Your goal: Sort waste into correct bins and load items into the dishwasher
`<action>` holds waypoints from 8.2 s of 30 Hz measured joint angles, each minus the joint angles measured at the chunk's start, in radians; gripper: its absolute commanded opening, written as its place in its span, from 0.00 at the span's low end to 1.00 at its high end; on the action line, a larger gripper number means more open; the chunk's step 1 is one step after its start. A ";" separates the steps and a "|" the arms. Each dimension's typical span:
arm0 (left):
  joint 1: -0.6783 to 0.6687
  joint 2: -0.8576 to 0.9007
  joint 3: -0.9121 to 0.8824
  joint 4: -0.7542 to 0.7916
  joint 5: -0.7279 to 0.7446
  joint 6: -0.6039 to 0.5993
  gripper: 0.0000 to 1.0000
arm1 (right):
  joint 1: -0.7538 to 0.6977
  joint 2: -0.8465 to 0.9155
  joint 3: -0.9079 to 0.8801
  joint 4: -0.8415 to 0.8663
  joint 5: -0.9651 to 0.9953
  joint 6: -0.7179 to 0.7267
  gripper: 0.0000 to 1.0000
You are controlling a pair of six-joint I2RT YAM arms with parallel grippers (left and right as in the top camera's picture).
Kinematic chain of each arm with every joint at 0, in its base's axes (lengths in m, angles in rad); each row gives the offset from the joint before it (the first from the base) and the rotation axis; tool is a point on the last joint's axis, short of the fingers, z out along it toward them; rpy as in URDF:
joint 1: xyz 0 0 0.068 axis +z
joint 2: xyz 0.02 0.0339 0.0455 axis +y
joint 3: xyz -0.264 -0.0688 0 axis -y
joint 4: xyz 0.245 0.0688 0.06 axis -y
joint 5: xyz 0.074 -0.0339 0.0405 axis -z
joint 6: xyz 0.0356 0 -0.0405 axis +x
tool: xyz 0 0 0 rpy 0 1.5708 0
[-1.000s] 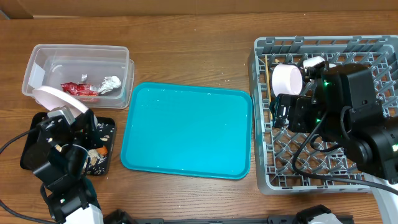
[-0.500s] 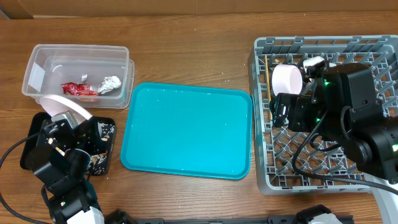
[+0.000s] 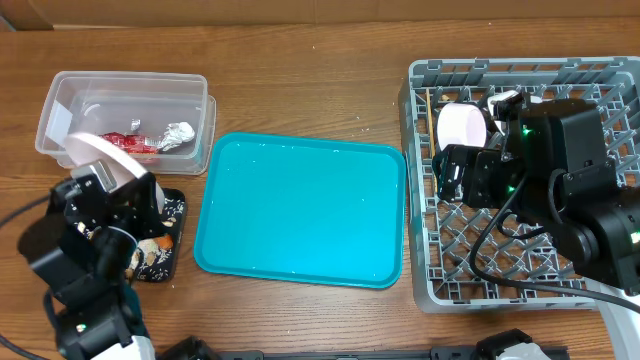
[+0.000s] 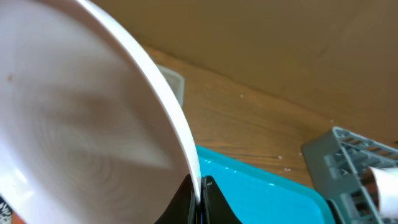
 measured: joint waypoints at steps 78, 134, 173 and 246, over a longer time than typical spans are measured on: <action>-1.352 1.300 0.768 1.028 0.011 -1.250 0.04 | -0.257 -0.088 0.230 -0.167 0.147 0.192 1.00; -0.946 0.652 0.791 -0.100 -0.436 -0.468 1.00 | -0.258 -0.081 0.231 -0.046 -0.099 -0.033 1.00; -0.454 0.576 0.791 -0.618 -0.495 0.005 1.00 | -0.007 0.079 0.230 0.041 -0.221 -0.157 1.00; -0.454 0.946 0.791 -0.617 -0.502 0.005 1.00 | -0.207 -1.171 -1.579 1.292 0.031 -0.288 1.00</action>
